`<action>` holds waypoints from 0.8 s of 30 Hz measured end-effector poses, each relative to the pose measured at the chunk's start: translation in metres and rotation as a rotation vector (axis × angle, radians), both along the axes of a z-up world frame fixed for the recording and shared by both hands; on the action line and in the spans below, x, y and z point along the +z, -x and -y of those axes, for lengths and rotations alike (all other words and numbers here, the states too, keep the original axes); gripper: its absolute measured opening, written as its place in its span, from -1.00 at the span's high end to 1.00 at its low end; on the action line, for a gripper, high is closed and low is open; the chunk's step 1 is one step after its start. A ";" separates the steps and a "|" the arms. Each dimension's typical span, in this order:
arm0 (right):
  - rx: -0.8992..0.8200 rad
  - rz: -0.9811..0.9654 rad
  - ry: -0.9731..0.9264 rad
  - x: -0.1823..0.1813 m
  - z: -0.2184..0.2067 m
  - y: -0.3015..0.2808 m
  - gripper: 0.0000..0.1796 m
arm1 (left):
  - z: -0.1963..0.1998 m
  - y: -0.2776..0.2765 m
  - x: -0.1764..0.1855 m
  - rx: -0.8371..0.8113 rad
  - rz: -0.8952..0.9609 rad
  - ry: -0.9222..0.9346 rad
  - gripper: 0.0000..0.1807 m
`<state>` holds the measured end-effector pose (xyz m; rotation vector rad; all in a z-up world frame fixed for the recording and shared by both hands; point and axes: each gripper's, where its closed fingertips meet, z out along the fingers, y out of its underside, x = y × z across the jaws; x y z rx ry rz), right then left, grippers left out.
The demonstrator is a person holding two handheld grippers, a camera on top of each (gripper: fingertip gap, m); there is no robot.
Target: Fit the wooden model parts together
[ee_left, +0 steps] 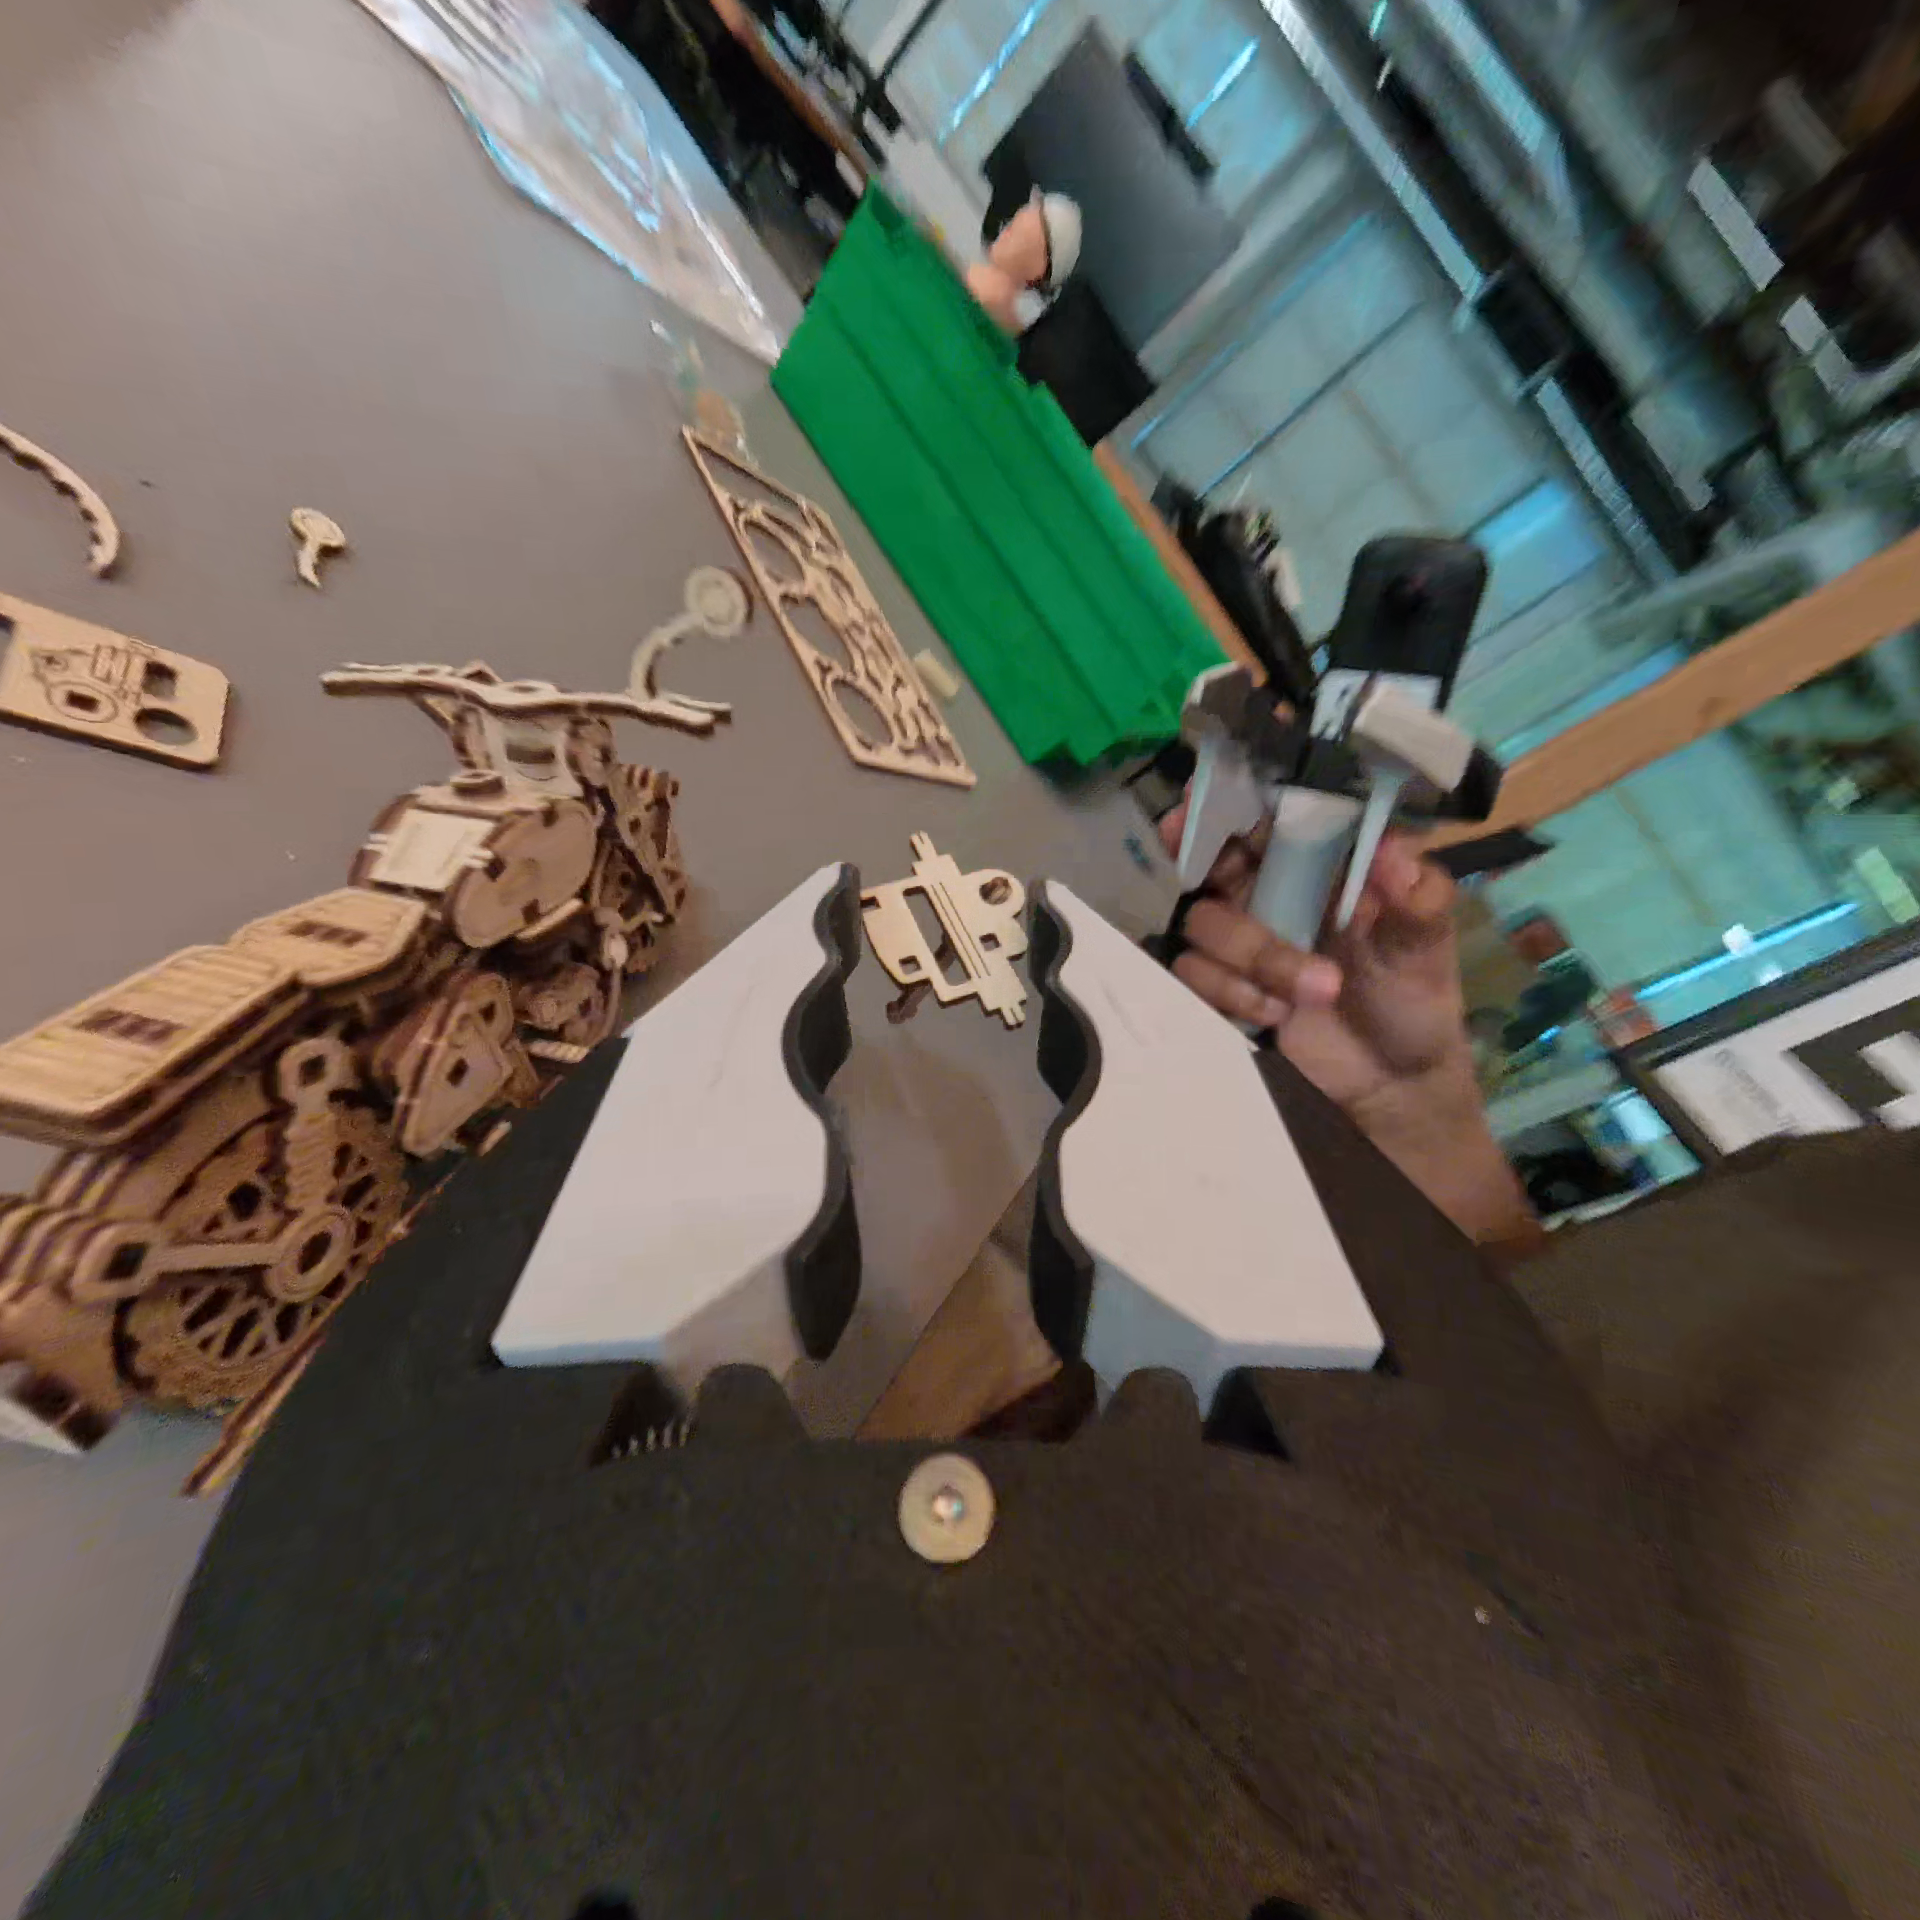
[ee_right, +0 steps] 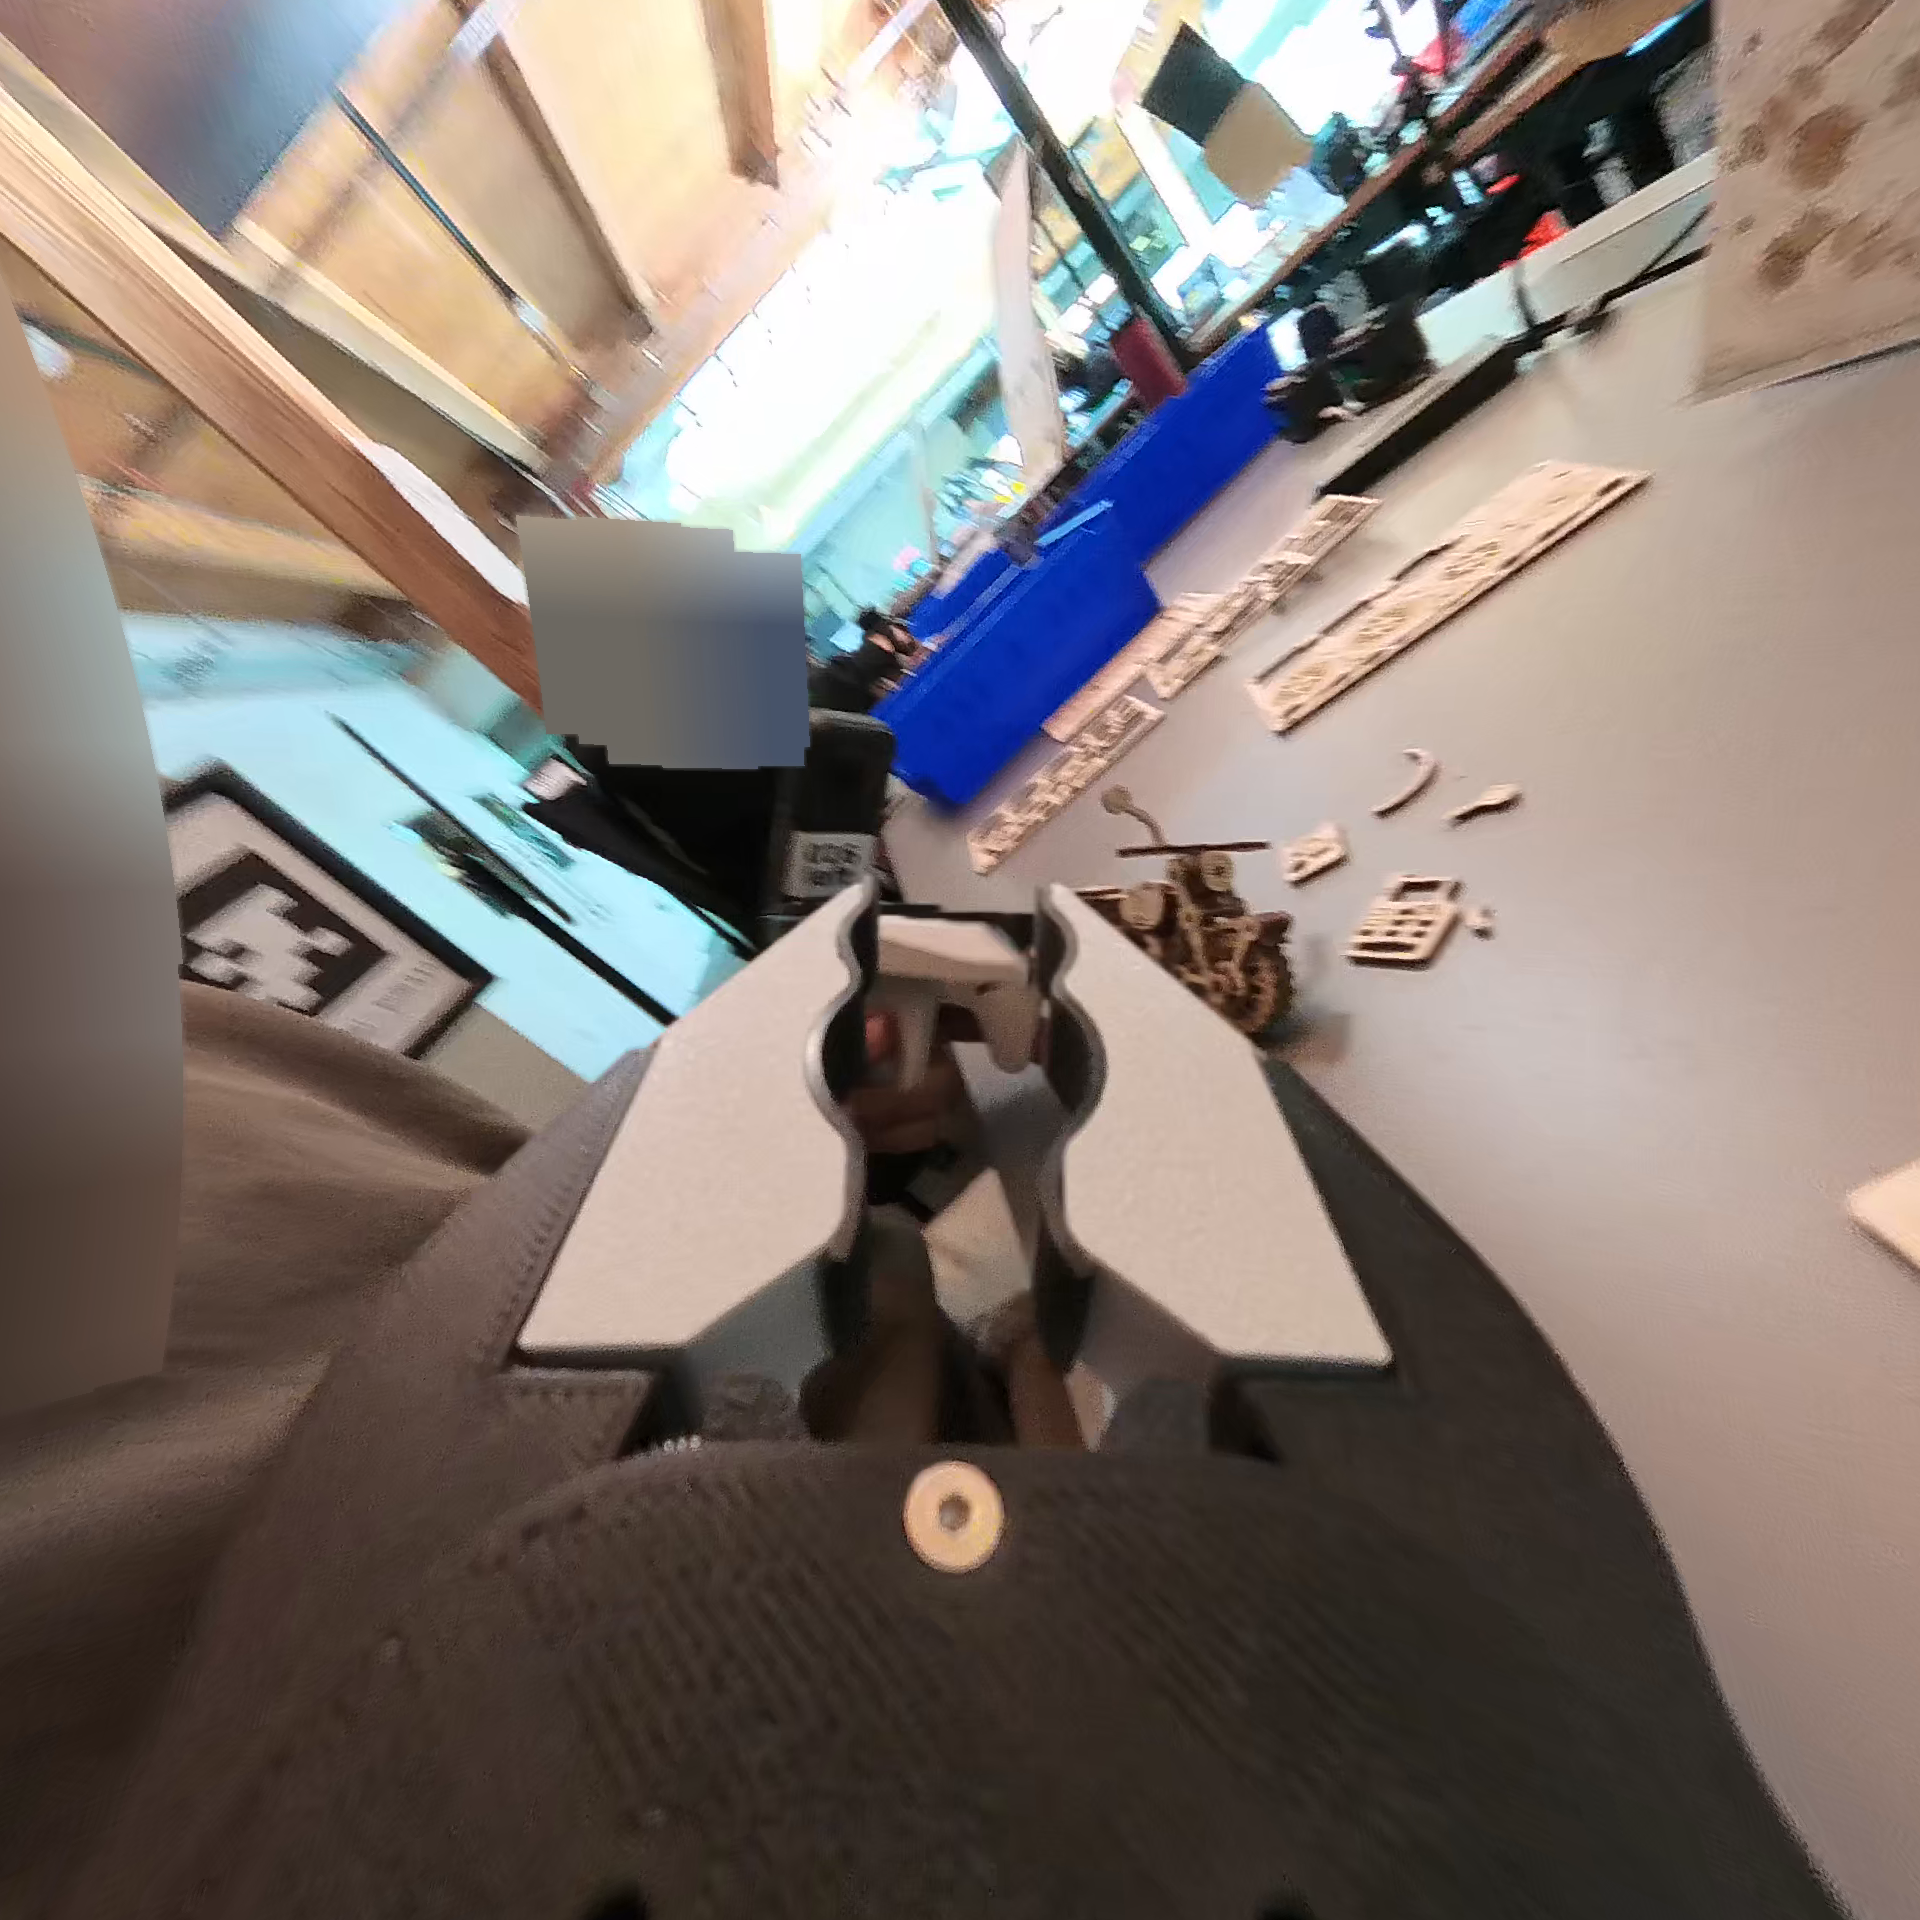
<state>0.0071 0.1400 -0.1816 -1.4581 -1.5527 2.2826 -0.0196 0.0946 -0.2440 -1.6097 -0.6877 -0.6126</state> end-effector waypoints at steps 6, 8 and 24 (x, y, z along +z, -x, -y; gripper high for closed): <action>0.015 0.001 0.063 0.002 0.000 0.000 0.69 | -0.009 -0.008 -0.034 -0.044 -0.214 0.267 0.53; 0.020 -0.003 0.080 0.003 0.000 -0.001 0.74 | -0.010 -0.007 -0.036 -0.028 -0.218 0.282 0.38; -0.026 0.020 0.083 -0.004 0.035 -0.097 0.70 | 0.064 -0.055 0.000 0.085 -0.238 0.168 0.37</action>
